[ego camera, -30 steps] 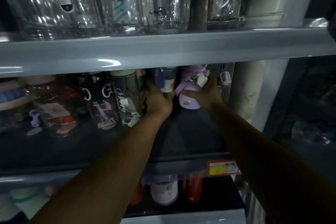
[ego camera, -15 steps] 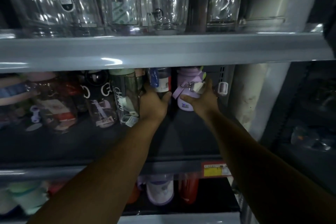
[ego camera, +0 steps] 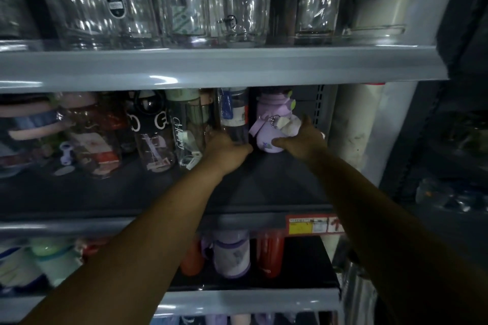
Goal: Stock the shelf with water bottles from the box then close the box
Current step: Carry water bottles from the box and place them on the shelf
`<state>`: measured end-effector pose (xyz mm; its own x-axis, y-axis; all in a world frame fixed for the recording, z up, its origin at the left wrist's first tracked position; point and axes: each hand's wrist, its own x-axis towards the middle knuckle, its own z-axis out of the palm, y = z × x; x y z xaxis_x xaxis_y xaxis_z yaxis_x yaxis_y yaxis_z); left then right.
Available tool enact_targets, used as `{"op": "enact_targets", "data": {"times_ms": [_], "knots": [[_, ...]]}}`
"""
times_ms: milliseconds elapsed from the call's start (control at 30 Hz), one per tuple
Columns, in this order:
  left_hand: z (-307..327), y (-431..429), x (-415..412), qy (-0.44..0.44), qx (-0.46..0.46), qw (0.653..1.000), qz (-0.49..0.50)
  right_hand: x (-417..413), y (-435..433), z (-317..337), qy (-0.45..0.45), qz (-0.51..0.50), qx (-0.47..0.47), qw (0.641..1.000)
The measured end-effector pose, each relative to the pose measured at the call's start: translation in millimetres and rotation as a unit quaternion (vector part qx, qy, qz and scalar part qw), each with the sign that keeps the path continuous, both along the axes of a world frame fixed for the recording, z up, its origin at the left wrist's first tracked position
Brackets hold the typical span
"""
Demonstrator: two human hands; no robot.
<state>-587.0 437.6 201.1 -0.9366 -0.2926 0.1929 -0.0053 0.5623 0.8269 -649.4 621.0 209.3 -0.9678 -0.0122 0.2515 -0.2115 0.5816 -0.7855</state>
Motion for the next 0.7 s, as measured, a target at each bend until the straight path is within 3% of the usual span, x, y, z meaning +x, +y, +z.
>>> {"op": "enact_targets", "data": {"times_ms": [167, 300, 400, 533, 600, 700], "knots": [[-7.0, 0.0, 50.3, 0.023, 0.0, 0.999, -0.025, 43.0, 22.8, -10.4, 0.036, 0.01, 0.036, 0.999], [-14.4, 5.7, 97.9, 0.131, -0.021, 0.987, -0.092, 106.8, 48.3, -18.1, 0.132, 0.006, 0.093, 0.987], [-20.1, 16.2, 123.4, 0.189, -0.011, 0.965, -0.181, 162.4, 68.2, -28.9, 0.197, -0.034, 0.049, 0.979], [-37.8, 38.8, 152.6, 0.232, -0.015, 0.926, -0.299, 233.2, 90.9, -62.4, 0.174, -0.161, 0.084, 0.968], [-56.5, 51.3, 165.2, 0.238, -0.014, 0.903, -0.358, 277.7, 97.3, -85.5, 0.132, -0.223, 0.058, 0.964], [-101.1, 72.3, 191.3, 0.168, 0.022, 0.875, -0.453, 350.3, 97.1, -128.5, 0.093, -0.315, 0.05, 0.943]]}}
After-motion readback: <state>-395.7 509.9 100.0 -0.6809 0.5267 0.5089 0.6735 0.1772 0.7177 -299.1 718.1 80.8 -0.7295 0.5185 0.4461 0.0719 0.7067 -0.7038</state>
